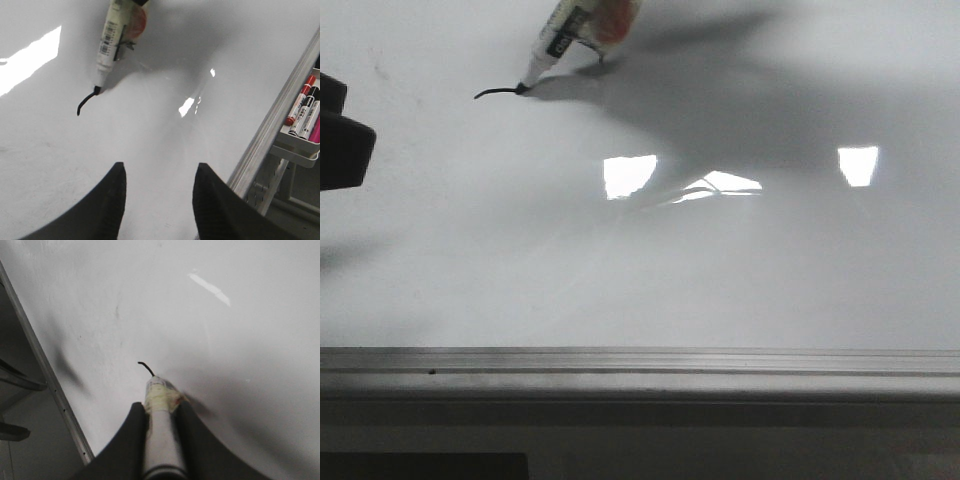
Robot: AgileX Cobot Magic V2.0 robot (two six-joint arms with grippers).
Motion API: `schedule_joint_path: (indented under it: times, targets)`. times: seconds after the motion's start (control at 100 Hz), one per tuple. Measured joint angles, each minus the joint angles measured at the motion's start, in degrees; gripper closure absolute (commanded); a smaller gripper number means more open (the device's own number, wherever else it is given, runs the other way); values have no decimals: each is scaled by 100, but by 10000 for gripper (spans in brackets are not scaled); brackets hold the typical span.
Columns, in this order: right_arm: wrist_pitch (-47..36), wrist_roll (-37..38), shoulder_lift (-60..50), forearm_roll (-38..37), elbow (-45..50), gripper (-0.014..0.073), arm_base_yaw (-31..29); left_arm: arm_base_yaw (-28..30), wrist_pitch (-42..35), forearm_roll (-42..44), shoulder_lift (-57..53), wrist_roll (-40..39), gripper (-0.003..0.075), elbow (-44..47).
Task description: Write number 3 on whiteboard
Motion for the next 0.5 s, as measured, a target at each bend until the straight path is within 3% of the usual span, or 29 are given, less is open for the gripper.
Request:
schedule_joint_path:
  times: [0.36, 0.5]
  targets:
    - [7, 179, 89, 43, 339, 657, 282, 0, 0, -2, 0, -9, 441, 13]
    - [115, 475, -111, -258, 479, 657, 236, 0, 0, -2, 0, -9, 441, 13]
